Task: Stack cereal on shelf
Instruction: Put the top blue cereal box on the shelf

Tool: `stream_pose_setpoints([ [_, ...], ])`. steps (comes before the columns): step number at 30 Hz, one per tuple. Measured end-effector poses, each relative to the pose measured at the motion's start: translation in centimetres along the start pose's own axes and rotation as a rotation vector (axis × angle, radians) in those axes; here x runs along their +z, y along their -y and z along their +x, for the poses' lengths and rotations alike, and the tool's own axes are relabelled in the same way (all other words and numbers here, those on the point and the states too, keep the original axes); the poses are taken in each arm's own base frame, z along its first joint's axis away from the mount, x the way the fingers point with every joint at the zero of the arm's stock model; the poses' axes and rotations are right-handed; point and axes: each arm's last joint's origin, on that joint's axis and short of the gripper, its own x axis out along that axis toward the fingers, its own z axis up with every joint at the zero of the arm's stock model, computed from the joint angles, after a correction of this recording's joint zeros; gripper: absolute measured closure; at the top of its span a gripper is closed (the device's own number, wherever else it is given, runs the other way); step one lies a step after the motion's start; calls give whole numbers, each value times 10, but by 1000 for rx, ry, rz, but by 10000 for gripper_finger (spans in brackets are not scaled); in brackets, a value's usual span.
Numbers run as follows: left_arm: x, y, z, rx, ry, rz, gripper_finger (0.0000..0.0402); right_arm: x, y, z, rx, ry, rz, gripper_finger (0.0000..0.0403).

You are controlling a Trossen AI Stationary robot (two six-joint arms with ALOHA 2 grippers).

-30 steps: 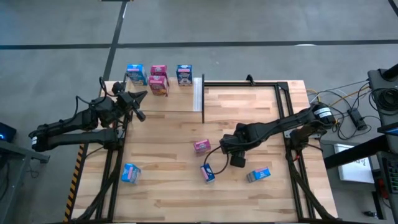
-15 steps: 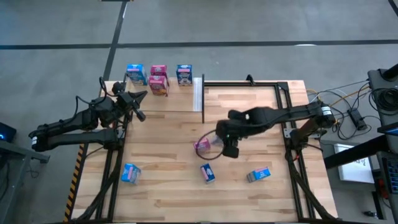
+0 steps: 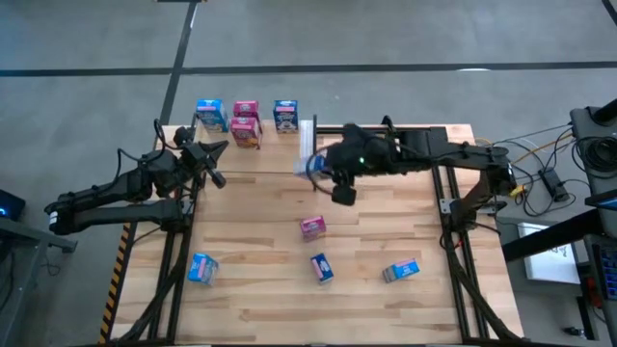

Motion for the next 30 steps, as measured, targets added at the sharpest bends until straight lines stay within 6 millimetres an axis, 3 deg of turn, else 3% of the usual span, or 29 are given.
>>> stream_pose_setpoints([
  [7,0,0,0,0,0,0,401,14,20,30,-68,100,-89,273],
  [17,0,0,0,0,0,8,401,16,48,87,-124,4,-173,273],
  [30,0,0,0,0,0,11,401,9,63,124,-125,-74,-189,273],
])
